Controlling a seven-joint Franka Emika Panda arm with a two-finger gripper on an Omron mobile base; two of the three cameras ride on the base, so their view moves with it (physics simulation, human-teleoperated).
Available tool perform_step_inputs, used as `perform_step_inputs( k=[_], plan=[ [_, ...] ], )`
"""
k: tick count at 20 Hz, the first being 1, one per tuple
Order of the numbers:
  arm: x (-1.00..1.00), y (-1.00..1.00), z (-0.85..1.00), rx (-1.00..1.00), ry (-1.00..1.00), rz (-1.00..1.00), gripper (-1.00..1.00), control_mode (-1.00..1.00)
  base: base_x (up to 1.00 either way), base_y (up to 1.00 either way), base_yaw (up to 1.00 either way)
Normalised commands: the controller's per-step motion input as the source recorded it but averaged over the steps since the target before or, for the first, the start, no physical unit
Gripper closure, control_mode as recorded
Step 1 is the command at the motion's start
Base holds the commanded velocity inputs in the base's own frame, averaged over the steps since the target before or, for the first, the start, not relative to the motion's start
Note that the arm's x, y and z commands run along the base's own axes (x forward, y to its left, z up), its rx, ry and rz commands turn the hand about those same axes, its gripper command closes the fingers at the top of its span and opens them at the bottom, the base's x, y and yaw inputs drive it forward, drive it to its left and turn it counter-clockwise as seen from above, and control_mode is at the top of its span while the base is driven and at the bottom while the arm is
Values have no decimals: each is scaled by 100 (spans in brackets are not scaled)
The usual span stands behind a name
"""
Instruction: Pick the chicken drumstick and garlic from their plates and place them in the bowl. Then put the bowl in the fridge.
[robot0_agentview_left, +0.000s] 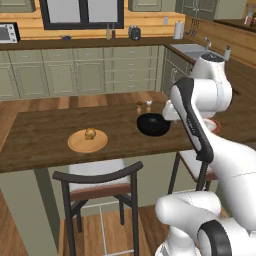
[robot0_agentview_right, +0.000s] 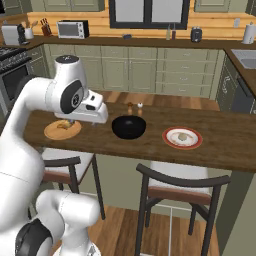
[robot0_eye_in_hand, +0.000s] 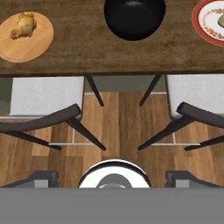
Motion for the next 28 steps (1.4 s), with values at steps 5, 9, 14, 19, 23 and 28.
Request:
perform_step_inputs(
  k=[5,9,14,19,23,28],
  plan=[
    [0,-88,-25,0,0,0,-100,-100,0,0,0],
    [16,-80,-7,0,0,-1,-100,-100,0,0,0],
    [51,-78,-3,0,7,0,-100,-100,0,0,0],
    [61,-66,-15,0,12,-2,-100,-100,0,0,0],
    [35,-73,-23,0,3,0,-100,-100,0,0,0],
    [47,-59,-28,1,0,0,-100,-100,0,0,0]
  ],
)
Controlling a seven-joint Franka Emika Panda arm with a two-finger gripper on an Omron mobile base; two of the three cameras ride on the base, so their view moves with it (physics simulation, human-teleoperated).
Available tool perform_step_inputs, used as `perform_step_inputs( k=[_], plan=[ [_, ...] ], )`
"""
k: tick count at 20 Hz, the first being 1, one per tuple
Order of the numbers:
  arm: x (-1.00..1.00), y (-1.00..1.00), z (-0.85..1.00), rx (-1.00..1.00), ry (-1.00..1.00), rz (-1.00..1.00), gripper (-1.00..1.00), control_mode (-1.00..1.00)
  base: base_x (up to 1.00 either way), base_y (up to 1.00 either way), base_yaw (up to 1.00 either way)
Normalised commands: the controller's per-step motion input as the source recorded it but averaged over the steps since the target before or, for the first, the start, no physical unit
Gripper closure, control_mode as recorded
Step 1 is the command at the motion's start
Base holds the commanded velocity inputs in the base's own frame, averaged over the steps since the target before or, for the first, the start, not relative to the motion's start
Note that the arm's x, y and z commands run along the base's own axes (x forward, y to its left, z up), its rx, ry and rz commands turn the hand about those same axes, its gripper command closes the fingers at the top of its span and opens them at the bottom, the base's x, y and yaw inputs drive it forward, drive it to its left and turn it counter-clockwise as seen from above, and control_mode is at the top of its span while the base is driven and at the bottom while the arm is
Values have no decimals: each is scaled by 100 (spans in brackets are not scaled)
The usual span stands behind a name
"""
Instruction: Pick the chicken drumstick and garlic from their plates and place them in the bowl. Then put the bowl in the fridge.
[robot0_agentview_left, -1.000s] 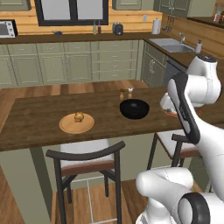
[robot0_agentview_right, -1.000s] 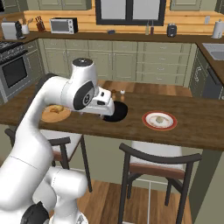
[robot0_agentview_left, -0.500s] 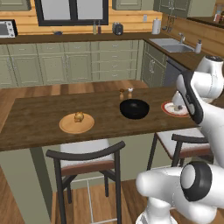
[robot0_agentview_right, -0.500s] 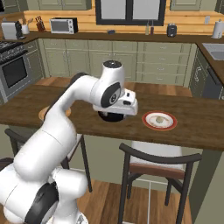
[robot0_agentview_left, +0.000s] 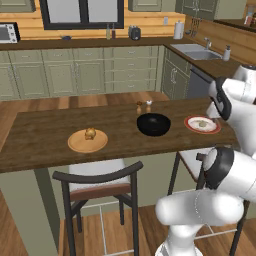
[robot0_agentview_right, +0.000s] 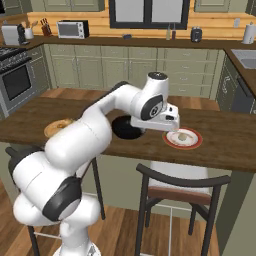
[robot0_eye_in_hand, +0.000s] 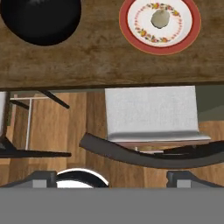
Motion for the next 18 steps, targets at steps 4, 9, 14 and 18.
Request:
perform_step_inputs(
  k=[4,9,14,18],
  plan=[
    [51,-50,-30,1,0,0,-100,-100,0,0,0],
    [75,-33,-42,0,0,0,-100,-100,0,0,0],
    [55,-27,-42,0,-3,4,-100,-100,0,0,0],
    [50,-4,-31,4,-6,8,-100,-100,0,0,0]
  ],
)
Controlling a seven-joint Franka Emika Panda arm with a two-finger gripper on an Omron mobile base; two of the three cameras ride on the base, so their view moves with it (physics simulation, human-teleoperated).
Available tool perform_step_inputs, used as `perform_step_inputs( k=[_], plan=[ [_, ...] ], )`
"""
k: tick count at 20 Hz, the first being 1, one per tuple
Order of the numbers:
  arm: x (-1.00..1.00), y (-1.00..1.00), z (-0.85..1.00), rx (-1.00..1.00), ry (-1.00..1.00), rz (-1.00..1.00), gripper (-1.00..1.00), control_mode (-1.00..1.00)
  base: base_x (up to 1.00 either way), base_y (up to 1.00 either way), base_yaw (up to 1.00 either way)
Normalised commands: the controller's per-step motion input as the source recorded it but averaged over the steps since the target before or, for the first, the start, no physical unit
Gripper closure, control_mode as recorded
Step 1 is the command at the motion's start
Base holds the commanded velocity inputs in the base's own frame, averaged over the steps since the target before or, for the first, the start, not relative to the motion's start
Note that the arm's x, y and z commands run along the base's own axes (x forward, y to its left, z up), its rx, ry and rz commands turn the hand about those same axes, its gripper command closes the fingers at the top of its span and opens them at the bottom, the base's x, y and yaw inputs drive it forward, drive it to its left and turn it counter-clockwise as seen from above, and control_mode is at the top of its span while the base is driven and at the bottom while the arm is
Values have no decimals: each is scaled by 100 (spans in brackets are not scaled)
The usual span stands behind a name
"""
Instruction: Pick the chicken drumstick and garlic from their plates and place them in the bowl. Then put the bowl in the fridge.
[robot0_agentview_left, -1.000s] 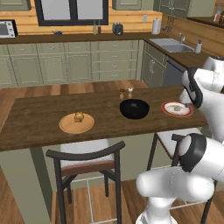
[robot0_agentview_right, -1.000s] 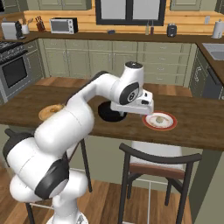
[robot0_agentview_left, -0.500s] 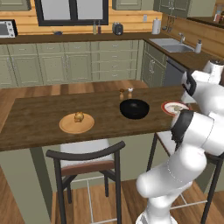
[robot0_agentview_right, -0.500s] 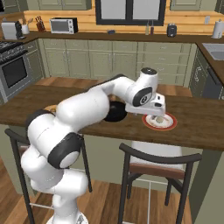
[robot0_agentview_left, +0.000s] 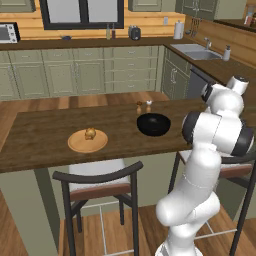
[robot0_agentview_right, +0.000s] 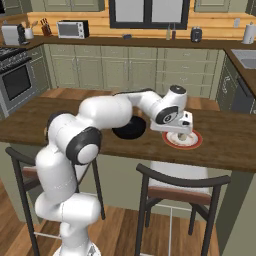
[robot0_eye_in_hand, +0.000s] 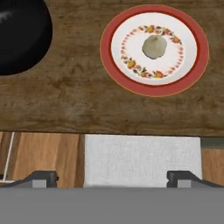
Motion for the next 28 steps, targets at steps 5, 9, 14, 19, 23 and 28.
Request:
perform_step_inputs(
  k=[5,9,14,19,23,28],
  plan=[
    [32,-8,-23,3,0,1,-100,-100,0,0,0],
    [21,0,-15,0,2,-13,-100,-100,0,0,0],
    [31,1,-21,0,2,-17,-100,-100,0,0,0],
    [46,-2,-35,0,0,-12,-100,-100,0,0,0],
    [22,-8,-34,0,1,-11,-100,-100,0,0,0],
    [36,-10,-22,2,0,-14,-100,-100,0,0,0]
  ],
)
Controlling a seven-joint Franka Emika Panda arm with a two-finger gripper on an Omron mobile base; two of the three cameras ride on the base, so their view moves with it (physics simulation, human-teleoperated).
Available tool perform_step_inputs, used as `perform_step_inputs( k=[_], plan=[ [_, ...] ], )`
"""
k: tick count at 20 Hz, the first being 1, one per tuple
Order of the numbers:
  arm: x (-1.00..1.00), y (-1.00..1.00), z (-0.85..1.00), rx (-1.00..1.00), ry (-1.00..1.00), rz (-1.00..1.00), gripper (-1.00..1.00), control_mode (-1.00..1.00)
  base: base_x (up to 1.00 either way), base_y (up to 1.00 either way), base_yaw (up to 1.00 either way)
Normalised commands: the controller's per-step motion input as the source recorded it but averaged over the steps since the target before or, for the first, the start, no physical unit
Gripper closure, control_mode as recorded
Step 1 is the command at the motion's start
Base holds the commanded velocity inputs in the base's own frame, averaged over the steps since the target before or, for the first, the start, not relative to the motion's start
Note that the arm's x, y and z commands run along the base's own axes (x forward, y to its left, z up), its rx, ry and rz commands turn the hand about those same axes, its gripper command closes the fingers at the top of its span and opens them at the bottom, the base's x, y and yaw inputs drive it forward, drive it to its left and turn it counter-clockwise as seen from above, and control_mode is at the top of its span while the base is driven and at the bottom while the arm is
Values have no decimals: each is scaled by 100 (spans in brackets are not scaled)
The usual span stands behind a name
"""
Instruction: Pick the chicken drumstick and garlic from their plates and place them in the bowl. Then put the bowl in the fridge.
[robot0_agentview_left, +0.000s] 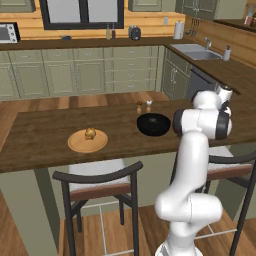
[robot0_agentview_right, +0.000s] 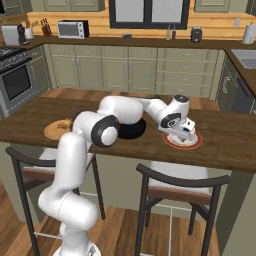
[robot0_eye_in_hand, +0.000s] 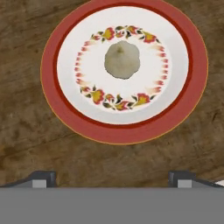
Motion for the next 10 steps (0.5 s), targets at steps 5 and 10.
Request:
perform_step_inputs(
  k=[5,10],
  plan=[
    [34,-2,-28,0,0,-11,-100,-100,0,0,0],
    [28,-17,-26,2,0,-7,-100,-100,0,0,0]
  ],
)
